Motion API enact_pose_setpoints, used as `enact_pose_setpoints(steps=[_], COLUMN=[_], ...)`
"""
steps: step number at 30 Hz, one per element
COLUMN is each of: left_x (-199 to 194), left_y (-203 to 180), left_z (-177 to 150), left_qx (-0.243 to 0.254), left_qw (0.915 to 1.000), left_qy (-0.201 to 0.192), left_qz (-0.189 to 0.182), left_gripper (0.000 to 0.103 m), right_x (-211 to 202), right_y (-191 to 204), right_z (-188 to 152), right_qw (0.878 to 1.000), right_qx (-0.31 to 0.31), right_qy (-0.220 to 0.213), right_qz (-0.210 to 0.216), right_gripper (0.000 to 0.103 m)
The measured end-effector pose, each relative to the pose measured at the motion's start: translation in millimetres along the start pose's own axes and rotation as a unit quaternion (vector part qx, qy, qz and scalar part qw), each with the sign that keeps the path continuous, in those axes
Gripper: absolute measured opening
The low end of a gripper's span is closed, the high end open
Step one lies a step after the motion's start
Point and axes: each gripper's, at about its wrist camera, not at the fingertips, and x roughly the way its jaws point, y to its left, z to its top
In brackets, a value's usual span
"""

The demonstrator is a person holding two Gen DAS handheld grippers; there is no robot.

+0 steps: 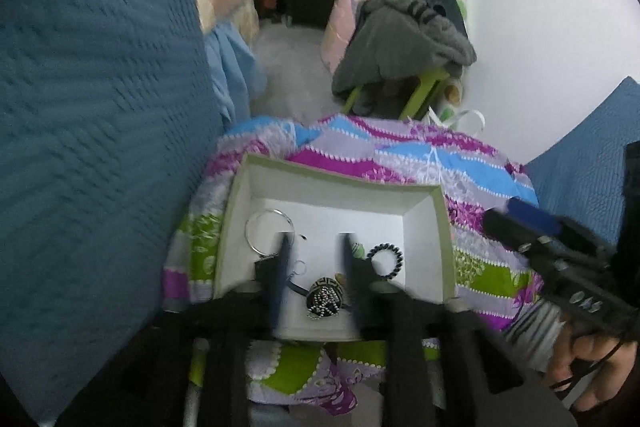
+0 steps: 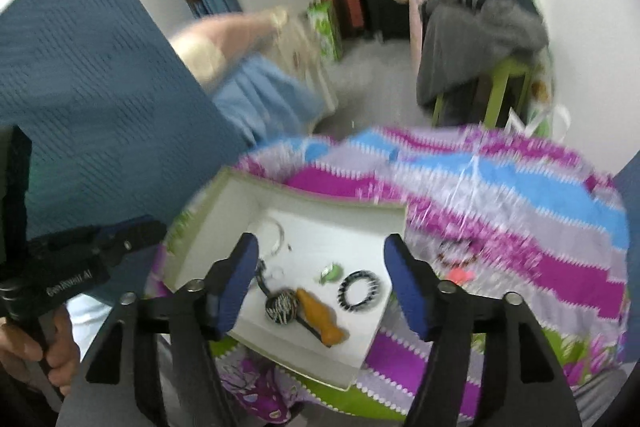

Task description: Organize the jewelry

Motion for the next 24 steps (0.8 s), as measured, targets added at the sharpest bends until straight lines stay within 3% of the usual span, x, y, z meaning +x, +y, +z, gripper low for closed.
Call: enact_pose_setpoints(steps=[1,3,9,11,15,24], left_x=[-14.5,-38.3,-110.1,-136.4,-178.0,-230.1], left_y=[-2.7,-6.1,-19.1,-24.8,-37.1,-60.2], left_z=[0.6,2.7,5.2,3.3,-4.0,-38.4], left_qx=[0.002,0.003,0.008,0.009,0.017,0.025], left_qw=[0.9998,0.9988,0.9934,0.9901,0.9831,0.9747], left_qy=[-0.019,-0.046,-0.111,-0.136,-0.179,-0.216], left_qz=[0.007,0.014,0.029,0.032,0.036,0.051], left_gripper=[0.059,0.066,0.067,0.071,0.08,0.081], right_x=[-10.3,-32.0,-103.9,-125.2,-160.3,-221.8], right_y=[1.1,2.7,7.8,10.1,14.9,30.5], right_z=[3.8,10.1,21.5,21.9,18.0,-12.9], right_qw=[1.0,1.0,0.995,0.993,0.988,0.974], right_qx=[-0.003,-0.005,-0.015,-0.021,-0.03,-0.045], right_qy=[-0.01,-0.03,-0.096,-0.116,-0.153,-0.22], right_qz=[-0.002,-0.002,-0.005,-0.007,-0.012,-0.033], right_gripper=[0.068,0.07,0.085,0.086,0.103,0.103])
